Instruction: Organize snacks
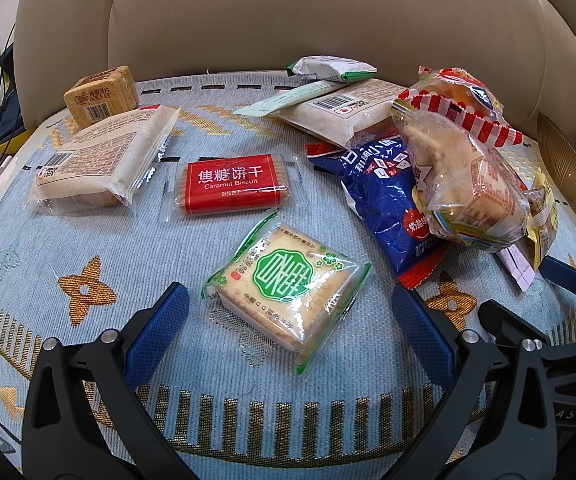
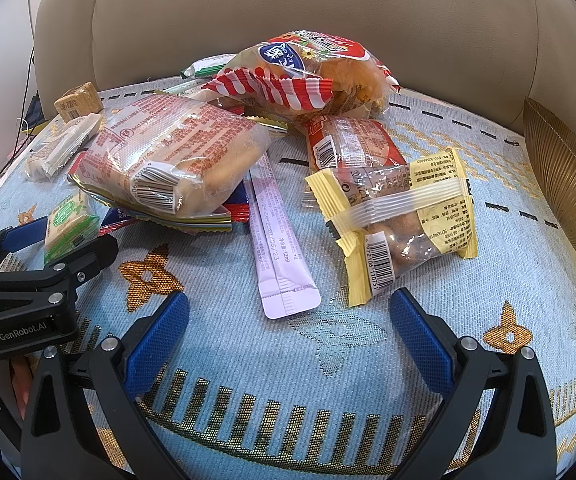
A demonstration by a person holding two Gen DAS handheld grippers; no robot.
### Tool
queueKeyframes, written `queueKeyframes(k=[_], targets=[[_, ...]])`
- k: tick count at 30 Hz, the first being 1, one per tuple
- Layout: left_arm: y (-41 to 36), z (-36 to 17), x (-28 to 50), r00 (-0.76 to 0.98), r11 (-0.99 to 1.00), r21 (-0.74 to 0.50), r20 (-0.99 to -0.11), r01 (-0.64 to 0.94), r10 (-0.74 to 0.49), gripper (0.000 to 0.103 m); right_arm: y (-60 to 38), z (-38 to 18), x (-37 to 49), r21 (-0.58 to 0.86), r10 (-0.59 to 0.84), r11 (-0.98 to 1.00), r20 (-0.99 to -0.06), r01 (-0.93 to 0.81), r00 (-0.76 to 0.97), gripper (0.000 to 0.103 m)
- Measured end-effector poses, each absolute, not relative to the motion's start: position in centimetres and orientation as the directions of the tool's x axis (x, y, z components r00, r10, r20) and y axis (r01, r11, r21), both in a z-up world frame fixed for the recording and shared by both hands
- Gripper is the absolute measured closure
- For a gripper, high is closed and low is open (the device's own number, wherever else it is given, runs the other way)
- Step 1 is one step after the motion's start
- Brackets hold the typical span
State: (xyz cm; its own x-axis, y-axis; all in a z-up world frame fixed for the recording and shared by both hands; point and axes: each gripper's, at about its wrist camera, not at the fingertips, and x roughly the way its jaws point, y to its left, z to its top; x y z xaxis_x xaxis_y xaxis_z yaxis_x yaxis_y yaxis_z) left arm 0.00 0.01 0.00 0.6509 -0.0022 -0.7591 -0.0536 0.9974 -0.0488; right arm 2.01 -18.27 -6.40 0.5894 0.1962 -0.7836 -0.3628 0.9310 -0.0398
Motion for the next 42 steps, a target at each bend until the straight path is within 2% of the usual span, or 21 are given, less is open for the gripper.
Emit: queueKeyframes(k=[42], targets=[[0.01,0.0,0.0,0.651,0.997,-0.049,-0.759,-0.054,-0.003,0.003,-18.68,-6.35,1.96,-0.027,0.215,0.925,-0.784,-0.378,0.583,0.005]])
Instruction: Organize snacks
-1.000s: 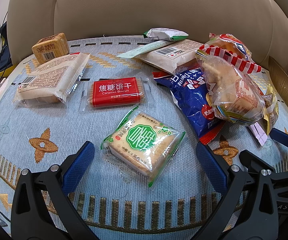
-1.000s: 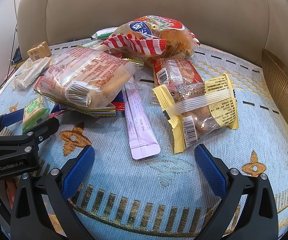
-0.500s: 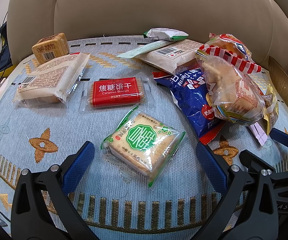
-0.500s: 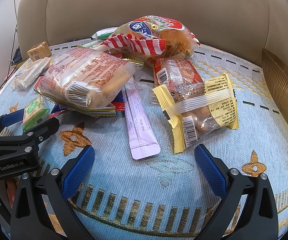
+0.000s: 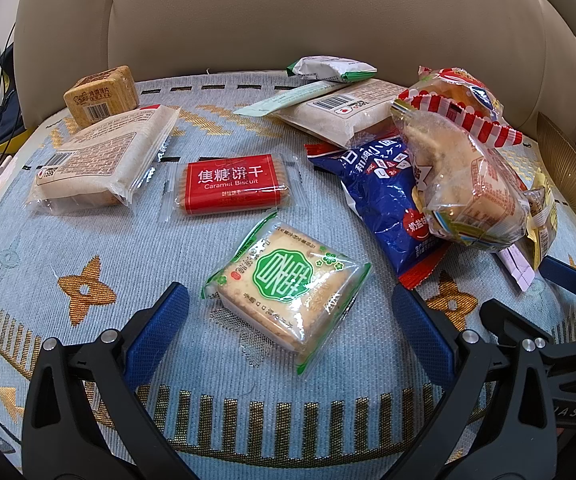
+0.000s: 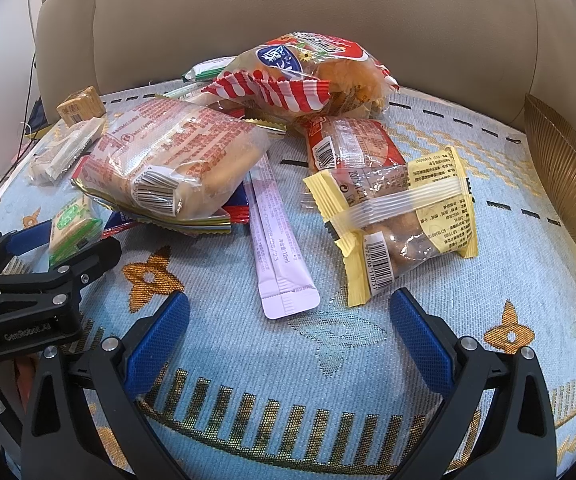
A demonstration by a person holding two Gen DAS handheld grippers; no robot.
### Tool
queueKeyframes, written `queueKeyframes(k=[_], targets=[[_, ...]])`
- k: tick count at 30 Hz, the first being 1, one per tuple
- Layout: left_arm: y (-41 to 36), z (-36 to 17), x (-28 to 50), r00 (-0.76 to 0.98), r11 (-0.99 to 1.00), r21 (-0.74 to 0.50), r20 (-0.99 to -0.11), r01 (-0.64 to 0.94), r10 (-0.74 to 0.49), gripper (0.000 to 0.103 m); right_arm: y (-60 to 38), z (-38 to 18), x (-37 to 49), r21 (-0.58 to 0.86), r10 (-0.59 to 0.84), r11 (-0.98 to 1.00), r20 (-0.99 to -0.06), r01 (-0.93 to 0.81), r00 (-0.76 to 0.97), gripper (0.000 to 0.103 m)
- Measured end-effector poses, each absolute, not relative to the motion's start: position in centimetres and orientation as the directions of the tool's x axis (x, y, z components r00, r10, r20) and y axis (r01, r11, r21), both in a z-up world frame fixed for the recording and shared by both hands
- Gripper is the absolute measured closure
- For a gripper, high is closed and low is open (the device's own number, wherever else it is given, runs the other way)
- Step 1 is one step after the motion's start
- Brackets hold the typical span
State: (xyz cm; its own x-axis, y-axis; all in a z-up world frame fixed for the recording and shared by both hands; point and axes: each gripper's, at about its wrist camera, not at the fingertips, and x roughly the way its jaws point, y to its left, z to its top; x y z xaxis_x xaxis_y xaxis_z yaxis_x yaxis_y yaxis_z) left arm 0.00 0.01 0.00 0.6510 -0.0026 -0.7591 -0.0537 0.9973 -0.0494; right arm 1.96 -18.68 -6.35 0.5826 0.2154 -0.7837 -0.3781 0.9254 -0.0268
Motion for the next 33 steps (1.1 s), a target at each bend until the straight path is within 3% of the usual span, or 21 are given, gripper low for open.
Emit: queueKeyframes(k=[5,11,14,19,24,28,29,30,31,32,33], targets=[[0.0,0.0,0.0,0.651,0.997,-0.049,-0.759,-0.054,-0.003,0.003,-18.6,-6.2,1.7,-0.047,0.21,0.916,-0.791,-0.399,0.574,0.005],[0.0,0.1,0.0,0.642,0.999,-0.047,-0.767,-0.025,-0.02,0.003,-19.4,-5.6,0.8,0.041,0.284,0.902,-0.806,-0.429,0.52,0.005],[0.1,0.3,0.2,0.626,0.998,-0.043,-0.778,0.037,-0.056,0.003,-19.7,-4.4,1.1,0.147,0.393,0.866,-0.792,-0.479,0.468,0.005],[1.4,0.6,-0.1,0.59,0.979,-0.092,-0.786,0.184,-0.185,0.003,-19.3,-1.6,2.8,0.219,0.435,0.866,-0.774,-0.449,0.461,0.005],[2.4,0.9,-0.3,0.591,0.982,-0.079,-0.79,0.169,-0.165,0.003,-17.5,-1.0,5.5,0.374,0.517,0.837,-0.779,-0.399,0.356,0.005],[2.7,1.3,1.2,0.601,0.986,-0.053,-0.787,0.16,-0.14,0.003,-14.7,-2.3,8.2,0.377,0.489,0.849,-0.826,-0.37,0.281,0.005],[2.8,1.0,1.9,0.583,0.985,-0.057,-0.8,0.164,-0.143,0.003,-14.3,-2.5,8.6,0.368,0.478,0.854,-0.835,-0.369,0.273,0.008],[2.8,0.7,2.3,0.574,0.985,-0.053,-0.807,0.166,-0.14,0.003,-14.0,-2.9,9.1,0.361,0.466,0.86,-0.844,-0.361,0.265,0.029],[2.6,0.7,2.5,0.574,0.984,-0.042,-0.807,0.173,-0.136,0.004,-14.0,-3.0,9.5,0.352,0.448,0.874,-0.851,-0.335,0.275,0.032],[2.2,0.7,2.4,0.583,0.98,-0.017,-0.802,0.198,-0.132,0.017,-14.2,-2.9,9.7,0.359,0.45,0.876,-0.848,-0.323,0.279,0.039],[1.8,0.8,2.2,0.595,0.974,0.002,-0.792,0.229,-0.138,0.049,-14.2,-2.4,9.7,0.364,0.457,0.872,-0.845,-0.328,0.276,0.043]])
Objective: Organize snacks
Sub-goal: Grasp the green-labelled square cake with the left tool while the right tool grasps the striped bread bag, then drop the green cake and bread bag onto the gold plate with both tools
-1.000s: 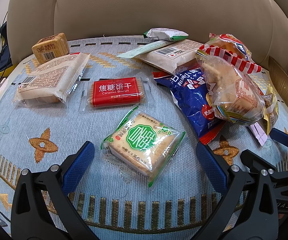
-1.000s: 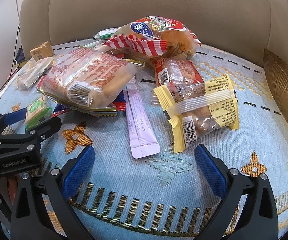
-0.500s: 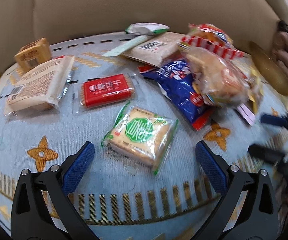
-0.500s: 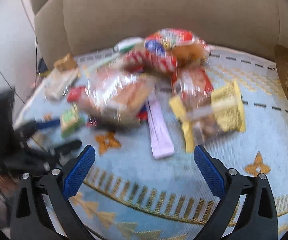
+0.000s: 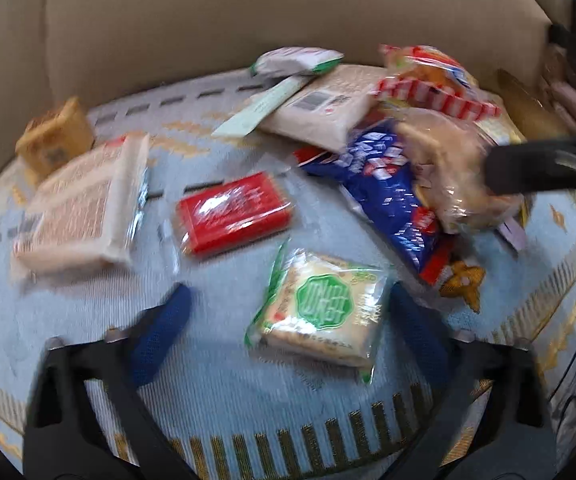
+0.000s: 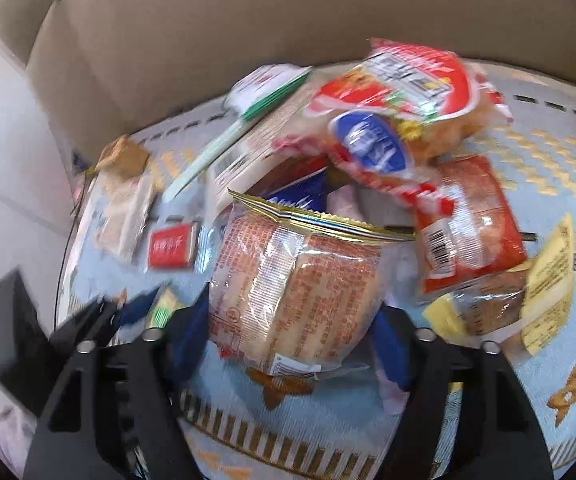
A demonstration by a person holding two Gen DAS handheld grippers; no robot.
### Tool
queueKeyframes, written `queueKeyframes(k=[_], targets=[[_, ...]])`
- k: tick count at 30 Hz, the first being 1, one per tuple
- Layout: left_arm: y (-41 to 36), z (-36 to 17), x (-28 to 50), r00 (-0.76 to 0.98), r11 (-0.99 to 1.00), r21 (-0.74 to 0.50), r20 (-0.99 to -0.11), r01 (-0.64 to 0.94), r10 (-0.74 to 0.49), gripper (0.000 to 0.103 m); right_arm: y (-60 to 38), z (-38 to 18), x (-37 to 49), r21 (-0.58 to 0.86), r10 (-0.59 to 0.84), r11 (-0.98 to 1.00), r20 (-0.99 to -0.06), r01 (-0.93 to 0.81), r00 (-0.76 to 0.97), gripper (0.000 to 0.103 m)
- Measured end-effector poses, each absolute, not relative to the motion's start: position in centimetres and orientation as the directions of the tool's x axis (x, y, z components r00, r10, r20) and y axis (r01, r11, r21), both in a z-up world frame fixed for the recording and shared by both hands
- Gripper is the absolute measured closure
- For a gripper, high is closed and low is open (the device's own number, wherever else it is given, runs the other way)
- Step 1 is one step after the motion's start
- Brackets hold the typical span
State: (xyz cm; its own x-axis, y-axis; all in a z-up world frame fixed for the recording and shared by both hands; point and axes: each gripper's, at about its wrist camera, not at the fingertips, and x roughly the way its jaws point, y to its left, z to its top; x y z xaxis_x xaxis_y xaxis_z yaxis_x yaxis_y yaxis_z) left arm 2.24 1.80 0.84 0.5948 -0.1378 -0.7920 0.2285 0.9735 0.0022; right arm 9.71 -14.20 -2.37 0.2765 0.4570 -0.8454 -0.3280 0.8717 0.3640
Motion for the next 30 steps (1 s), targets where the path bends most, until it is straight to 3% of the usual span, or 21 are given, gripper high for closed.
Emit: queueKeyframes(k=[1,10,17,23,30], targets=[[1.4,1.1,2.0,0.602,0.963,0.014,-0.783,0.269,-0.157,0.054,-14.4,-1.9,9.5,0.37,0.471,0.863,-0.836,-0.344,0.283,0.044],[1.7,5.9,1.0,0.658,0.967,-0.018,-0.73,0.255,-0.187,0.055,-20.0,7.4,9.3,0.51,0.604,0.797,-0.67,-0.324,0.43,0.045],[-2.4,15.5,4.8,0.726,0.94,0.001,-0.635,0.34,-0.262,0.055,-30.0,15.3,9.4,0.446,0.444,0.877,-0.608,-0.181,0.658,0.044],[-11.5,20.8,10.8,0.659,0.864,-0.033,-0.632,0.503,-0.408,0.055,-37.5,14.1,9.3,0.466,0.309,0.885,-0.612,0.016,0.728,0.044],[-22.9,20.8,13.7,0.579,0.763,-0.004,-0.649,0.646,-0.494,0.055,-44.7,11.6,9.5,0.533,0.211,0.822,-0.61,0.199,0.764,0.043]])
